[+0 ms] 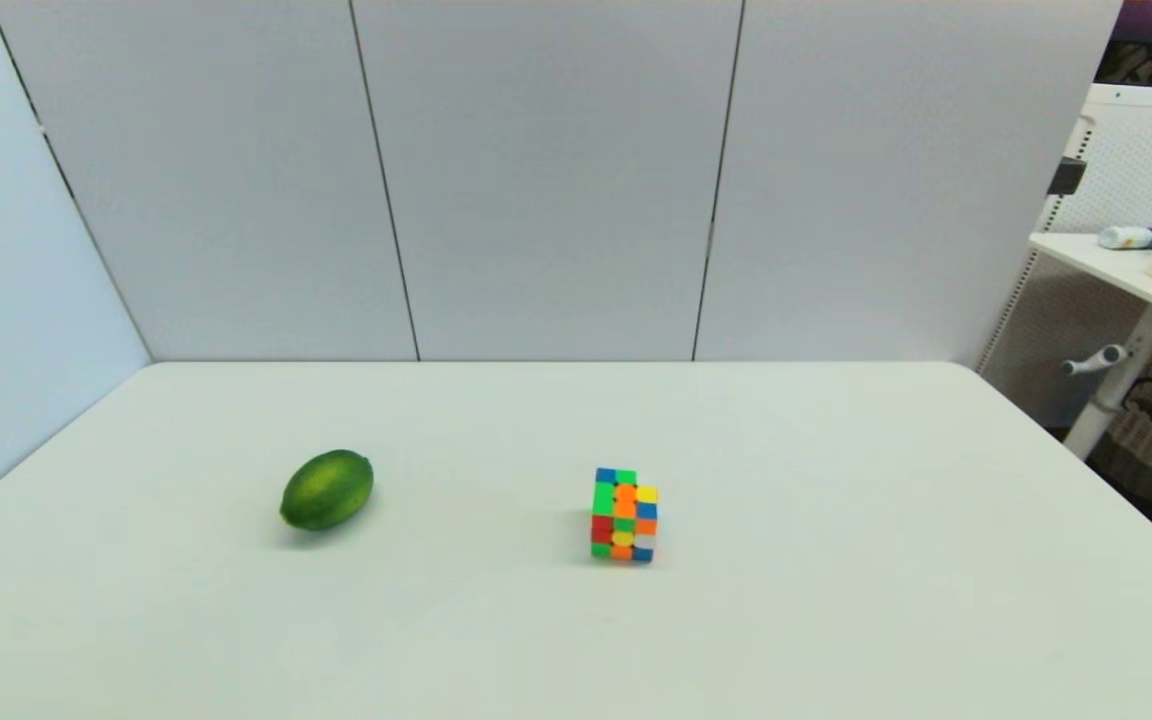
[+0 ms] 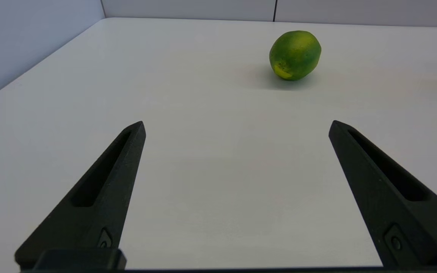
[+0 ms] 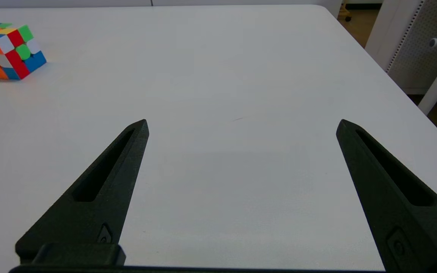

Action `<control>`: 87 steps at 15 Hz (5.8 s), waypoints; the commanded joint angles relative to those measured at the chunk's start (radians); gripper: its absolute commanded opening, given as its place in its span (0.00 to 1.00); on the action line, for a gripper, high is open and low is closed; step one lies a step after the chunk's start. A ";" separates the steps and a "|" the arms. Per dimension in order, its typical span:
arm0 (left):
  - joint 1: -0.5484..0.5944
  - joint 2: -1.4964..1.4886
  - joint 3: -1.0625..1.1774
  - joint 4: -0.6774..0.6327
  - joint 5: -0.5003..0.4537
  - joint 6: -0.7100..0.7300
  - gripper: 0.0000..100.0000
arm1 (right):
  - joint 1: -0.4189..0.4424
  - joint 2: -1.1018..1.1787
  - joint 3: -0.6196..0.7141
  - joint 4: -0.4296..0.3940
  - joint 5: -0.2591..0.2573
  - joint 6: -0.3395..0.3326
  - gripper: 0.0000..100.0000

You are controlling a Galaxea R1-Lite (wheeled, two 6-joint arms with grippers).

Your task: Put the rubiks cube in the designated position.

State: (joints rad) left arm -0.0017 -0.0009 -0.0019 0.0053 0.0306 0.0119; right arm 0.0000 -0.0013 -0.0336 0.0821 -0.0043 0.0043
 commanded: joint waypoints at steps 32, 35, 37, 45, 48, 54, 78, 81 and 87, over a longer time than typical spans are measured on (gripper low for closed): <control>-0.658 2.021 -1.866 0.505 -0.408 0.709 1.00 | 0.000 0.001 0.000 0.001 0.000 -0.001 1.00; -0.676 2.072 -1.876 0.650 -0.408 0.792 1.00 | 0.000 0.001 0.000 0.001 0.000 -0.001 1.00; -0.684 2.101 -1.896 0.746 -0.402 0.847 1.00 | 0.000 0.001 0.000 0.001 0.000 -0.001 1.00; -0.696 2.228 -1.946 0.818 -0.380 0.921 1.00 | 0.000 0.001 0.000 0.001 0.000 -0.001 1.00; -0.696 2.253 -1.957 0.817 -0.379 0.919 1.00 | 0.000 0.001 0.000 0.001 0.000 -0.001 1.00; -0.696 2.288 -1.959 0.817 -0.354 0.916 1.00 | 0.000 0.001 0.000 0.001 0.000 -0.001 1.00; -0.693 2.311 -1.968 0.763 -0.357 0.855 0.00 | 0.000 0.001 0.000 0.001 0.000 0.002 1.00; -0.693 2.299 -1.969 0.763 -0.357 0.844 0.00 | 0.000 0.001 0.000 0.001 0.000 -0.001 1.00; -0.664 2.059 -1.968 0.772 -0.140 0.654 0.00 | 0.000 0.001 0.000 0.001 0.000 0.002 1.00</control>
State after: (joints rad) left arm -0.6921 2.2134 -1.9700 0.7700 -0.2587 0.7513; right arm 0.0000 -0.0013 -0.0336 0.0826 -0.0047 0.0047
